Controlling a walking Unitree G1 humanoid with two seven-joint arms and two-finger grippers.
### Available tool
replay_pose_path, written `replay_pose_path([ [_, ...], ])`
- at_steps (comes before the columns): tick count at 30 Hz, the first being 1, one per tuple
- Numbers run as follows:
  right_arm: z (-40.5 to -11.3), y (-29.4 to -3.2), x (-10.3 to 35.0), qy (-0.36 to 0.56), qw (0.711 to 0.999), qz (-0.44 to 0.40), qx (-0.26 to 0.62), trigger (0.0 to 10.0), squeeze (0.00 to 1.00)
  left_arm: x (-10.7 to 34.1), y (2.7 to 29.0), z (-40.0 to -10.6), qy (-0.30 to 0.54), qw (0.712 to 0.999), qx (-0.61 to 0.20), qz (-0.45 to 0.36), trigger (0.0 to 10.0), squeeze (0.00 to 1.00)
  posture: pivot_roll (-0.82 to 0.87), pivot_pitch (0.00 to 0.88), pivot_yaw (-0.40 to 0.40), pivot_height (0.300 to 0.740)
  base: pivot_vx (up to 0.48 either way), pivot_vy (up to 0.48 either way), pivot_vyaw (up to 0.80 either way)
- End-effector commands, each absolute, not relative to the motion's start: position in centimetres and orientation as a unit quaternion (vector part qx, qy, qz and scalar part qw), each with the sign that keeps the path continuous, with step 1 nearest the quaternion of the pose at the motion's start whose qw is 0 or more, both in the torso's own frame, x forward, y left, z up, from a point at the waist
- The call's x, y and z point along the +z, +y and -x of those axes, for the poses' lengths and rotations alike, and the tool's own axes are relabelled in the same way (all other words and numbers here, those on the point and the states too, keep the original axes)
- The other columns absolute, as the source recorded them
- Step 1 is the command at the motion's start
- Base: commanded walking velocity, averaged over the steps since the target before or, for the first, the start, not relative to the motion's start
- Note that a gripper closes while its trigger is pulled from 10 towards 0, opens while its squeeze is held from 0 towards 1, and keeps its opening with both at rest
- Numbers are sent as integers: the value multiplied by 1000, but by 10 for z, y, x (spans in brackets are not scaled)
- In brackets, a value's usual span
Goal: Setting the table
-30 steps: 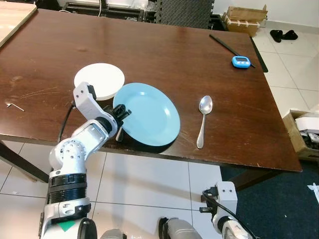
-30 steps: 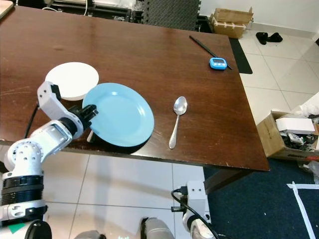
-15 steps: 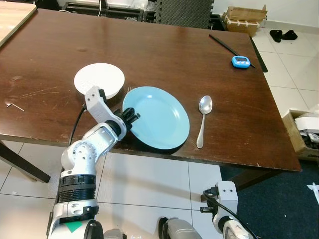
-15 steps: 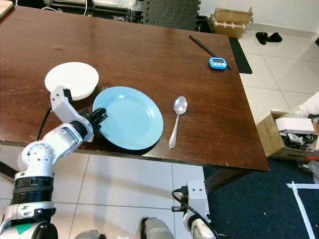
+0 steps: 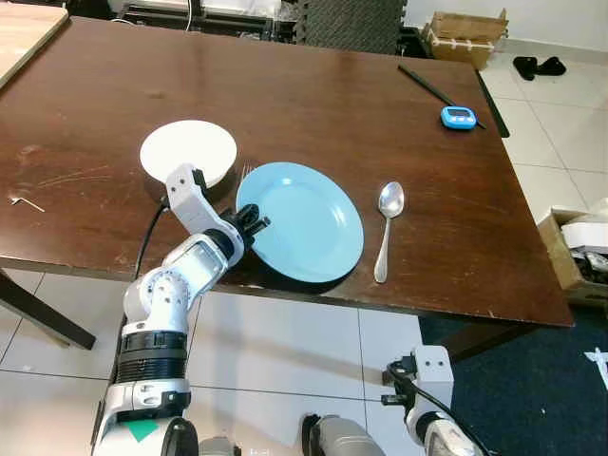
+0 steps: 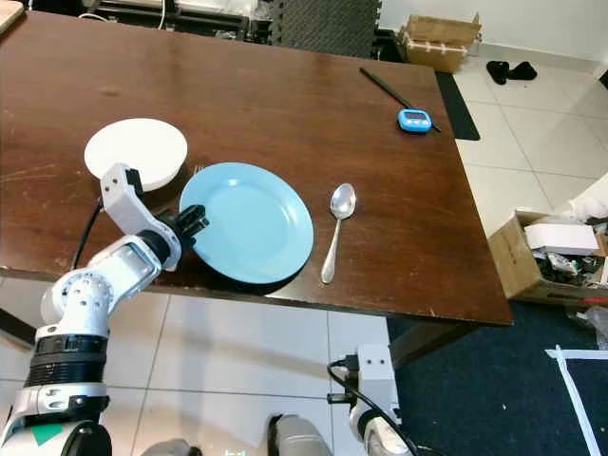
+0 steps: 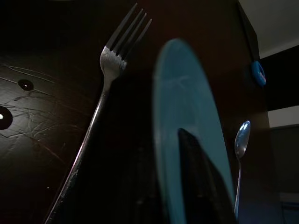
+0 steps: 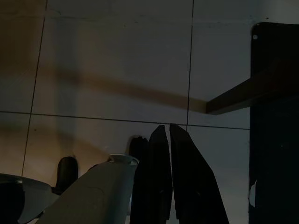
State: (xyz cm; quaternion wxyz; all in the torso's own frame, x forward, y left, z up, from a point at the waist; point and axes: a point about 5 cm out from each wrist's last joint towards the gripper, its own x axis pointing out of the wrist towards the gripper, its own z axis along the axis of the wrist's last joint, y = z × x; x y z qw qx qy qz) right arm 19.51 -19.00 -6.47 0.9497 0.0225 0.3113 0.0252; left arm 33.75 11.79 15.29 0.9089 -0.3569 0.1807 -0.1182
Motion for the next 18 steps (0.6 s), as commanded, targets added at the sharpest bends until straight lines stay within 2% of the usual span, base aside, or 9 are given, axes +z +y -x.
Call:
replay_pose_path([
  [1,-191,-192,-67,319,947,-19,26,10000,0,148,117,-337,190,909,-118,352,10000,1000,10,106,-26,740,0,0,0],
  [5,-191,-192,-67,319,947,-19,26,10000,0,148,116,-337,190,909,-118,352,10000,1000,10,105,-25,740,0,0,0],
  [6,-191,-192,-67,319,947,-20,25,10000,0,148,116,-337,191,908,-120,353,10000,314,9,105,-25,740,0,0,0],
  [7,-191,-192,-67,319,947,-20,25,10000,0,148,115,-337,192,907,-122,353,10000,0,9,105,-25,740,0,0,0],
  [14,-191,-191,-67,319,947,-20,25,10000,0,147,116,-336,197,907,-125,351,10000,0,11,105,-24,740,0,0,0],
  [18,-191,-191,-67,319,947,-20,25,10000,0,145,119,-333,209,917,-125,317,10000,0,15,107,-25,740,0,0,0],
])
